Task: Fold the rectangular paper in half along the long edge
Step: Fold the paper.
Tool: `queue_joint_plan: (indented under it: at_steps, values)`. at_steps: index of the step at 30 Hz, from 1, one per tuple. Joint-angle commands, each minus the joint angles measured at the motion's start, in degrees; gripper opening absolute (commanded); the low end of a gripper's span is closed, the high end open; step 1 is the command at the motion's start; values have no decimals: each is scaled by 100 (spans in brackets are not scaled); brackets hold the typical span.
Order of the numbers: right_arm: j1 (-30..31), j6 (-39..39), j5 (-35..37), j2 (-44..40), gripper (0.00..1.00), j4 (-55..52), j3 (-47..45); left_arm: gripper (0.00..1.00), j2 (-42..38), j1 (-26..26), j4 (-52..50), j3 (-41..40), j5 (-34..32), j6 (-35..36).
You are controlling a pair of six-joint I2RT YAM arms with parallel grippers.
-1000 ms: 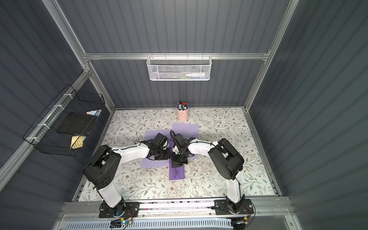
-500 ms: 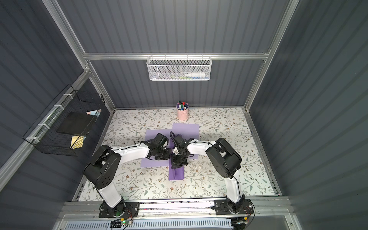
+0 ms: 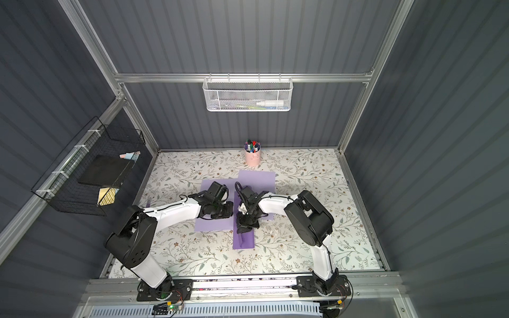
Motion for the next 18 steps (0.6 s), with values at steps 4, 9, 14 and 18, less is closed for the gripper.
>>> queue_joint_plan:
  at_steps: [4, 9, 14, 18]
  values:
    - [42, 28, 82, 141, 0, -66, -33, 0, 153, 20, 103, -177, 326, 67]
    - [52, -54, 192, 62, 0, -219, 55, 0, 388, 18, 202, -228, 391, 56]
    - [61, -32, 174, 93, 0, -214, 39, 0, 460, 18, 236, -297, 427, 38]
    - [72, -35, 179, 82, 0, -236, 76, 0, 474, 18, 199, -312, 417, 53]
